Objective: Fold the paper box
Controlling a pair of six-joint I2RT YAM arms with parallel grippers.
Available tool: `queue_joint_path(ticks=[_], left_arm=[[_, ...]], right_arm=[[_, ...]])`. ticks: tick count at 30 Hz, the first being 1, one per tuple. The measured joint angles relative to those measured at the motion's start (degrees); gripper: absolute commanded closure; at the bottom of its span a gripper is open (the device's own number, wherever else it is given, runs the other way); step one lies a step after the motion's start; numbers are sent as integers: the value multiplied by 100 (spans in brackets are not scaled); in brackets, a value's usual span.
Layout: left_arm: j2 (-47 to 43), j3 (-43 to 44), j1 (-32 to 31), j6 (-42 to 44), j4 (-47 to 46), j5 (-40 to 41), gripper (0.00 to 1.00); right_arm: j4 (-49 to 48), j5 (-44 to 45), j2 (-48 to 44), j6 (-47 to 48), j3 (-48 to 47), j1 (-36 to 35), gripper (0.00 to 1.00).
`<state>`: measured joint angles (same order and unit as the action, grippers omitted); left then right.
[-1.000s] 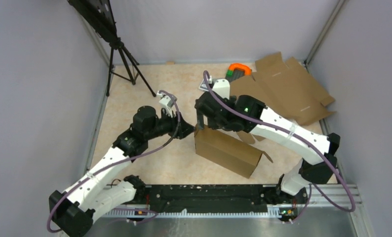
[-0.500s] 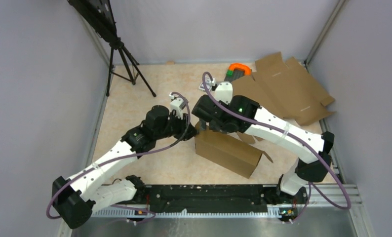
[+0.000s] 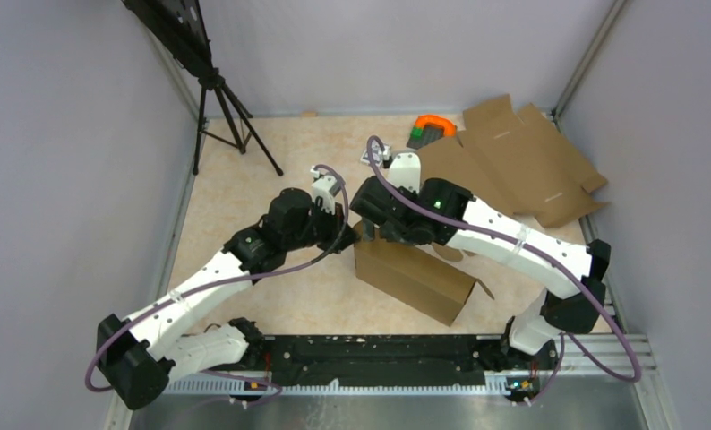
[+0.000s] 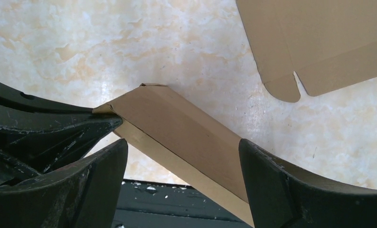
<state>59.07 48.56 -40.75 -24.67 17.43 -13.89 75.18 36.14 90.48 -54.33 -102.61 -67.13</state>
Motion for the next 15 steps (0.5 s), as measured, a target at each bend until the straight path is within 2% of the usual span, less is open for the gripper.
queue_joint_path(ticks=[12, 15], left_arm=[[57, 11, -15, -68, 22, -15, 100], [55, 11, -96, 2, 15, 20, 100]], right_arm=[[-153, -22, -11, 105, 214, 0, 14], [-315, -129, -42, 435, 330, 0, 12]])
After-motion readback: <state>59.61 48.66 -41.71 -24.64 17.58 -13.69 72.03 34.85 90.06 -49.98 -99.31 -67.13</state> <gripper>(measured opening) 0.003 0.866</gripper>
